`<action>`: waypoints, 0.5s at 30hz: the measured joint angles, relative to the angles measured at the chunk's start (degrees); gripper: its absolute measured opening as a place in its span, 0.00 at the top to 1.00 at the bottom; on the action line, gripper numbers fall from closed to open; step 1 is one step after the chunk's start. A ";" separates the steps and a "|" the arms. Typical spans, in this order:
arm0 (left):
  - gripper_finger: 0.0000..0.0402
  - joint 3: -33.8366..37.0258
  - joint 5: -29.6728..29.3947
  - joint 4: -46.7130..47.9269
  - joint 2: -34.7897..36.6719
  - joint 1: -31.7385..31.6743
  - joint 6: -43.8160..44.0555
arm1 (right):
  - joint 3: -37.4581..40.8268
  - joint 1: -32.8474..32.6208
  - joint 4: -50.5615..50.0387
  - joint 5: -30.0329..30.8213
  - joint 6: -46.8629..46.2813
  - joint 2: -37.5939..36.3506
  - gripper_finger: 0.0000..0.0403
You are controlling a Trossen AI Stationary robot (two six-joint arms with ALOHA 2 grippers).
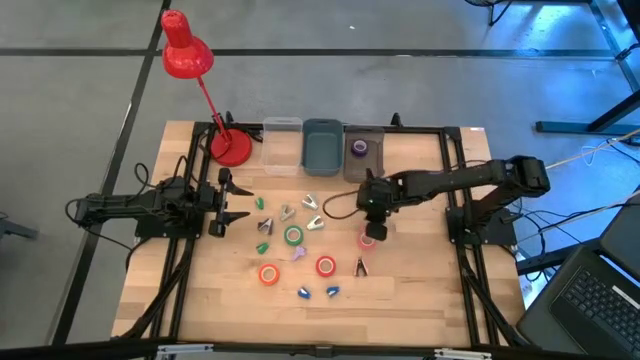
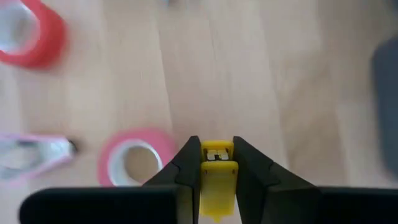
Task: Pick and place Stapler, Stapler remover, tape
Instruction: Put the yellow stapler into the blue bin
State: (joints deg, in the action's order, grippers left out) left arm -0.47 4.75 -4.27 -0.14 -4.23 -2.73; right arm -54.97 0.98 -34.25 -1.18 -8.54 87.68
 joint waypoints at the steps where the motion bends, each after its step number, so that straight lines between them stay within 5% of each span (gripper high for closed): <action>1: 0.38 -0.01 0.00 0.00 0.00 0.00 0.00 | -2.17 0.42 -1.43 -0.43 0.57 0.00 0.85; 9: 0.38 0.00 0.00 0.00 0.00 0.02 -0.01 | -20.87 10.93 -2.66 -5.73 6.16 2.80 0.85; 15: 0.38 -0.01 0.00 -0.01 0.00 0.00 0.00 | -39.87 19.76 -10.19 -10.68 13.91 16.20 0.85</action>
State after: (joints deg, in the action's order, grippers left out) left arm -0.48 4.75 -4.28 -0.14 -4.23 -2.73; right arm -94.84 20.73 -44.44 -11.86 5.37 103.87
